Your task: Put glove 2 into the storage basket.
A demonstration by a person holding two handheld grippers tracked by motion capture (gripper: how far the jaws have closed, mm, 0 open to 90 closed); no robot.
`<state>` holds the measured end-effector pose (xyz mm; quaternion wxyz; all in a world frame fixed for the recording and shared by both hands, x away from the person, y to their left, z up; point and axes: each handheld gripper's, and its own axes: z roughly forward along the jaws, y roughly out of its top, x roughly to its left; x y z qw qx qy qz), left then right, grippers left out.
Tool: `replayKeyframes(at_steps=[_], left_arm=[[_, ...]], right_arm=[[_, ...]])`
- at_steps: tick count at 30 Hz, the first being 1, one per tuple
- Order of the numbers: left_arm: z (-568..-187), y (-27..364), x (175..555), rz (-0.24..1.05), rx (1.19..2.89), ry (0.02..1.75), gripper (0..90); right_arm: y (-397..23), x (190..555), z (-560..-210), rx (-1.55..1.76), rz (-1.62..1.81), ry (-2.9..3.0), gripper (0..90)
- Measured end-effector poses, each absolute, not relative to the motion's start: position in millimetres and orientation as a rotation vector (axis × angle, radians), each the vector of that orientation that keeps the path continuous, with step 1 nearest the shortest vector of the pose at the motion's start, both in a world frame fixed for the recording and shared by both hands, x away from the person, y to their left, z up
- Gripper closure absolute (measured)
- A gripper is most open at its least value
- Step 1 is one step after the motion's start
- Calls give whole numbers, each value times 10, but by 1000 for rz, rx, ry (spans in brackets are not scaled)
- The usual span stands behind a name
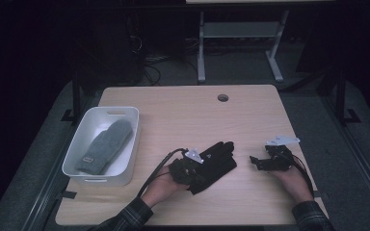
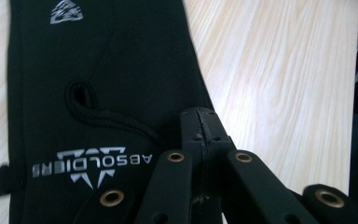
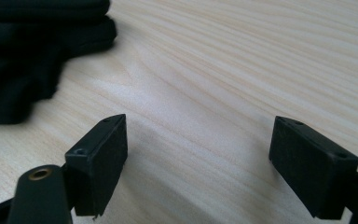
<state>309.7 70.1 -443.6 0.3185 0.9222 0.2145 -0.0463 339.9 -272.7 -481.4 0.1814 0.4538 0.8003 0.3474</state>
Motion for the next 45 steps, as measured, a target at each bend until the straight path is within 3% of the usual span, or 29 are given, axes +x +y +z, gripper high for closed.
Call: replayKeyframes(at_steps=[11,21,31,45], left_arm=[[-4356,783,3060,-110,2422,548,883],[-4168,758,3244,-25,2389,535,585],[-4273,613,3584,44,2409,539,265],[-4493,417,3668,26,2445,522,136]], right_arm=[[-2734,3399,-4825,1278,990,2259,160],[-2734,3412,-4829,1291,973,2261,112],[-2731,3411,-4830,1295,977,2257,112],[-2720,3412,-4832,1281,984,2265,110]])
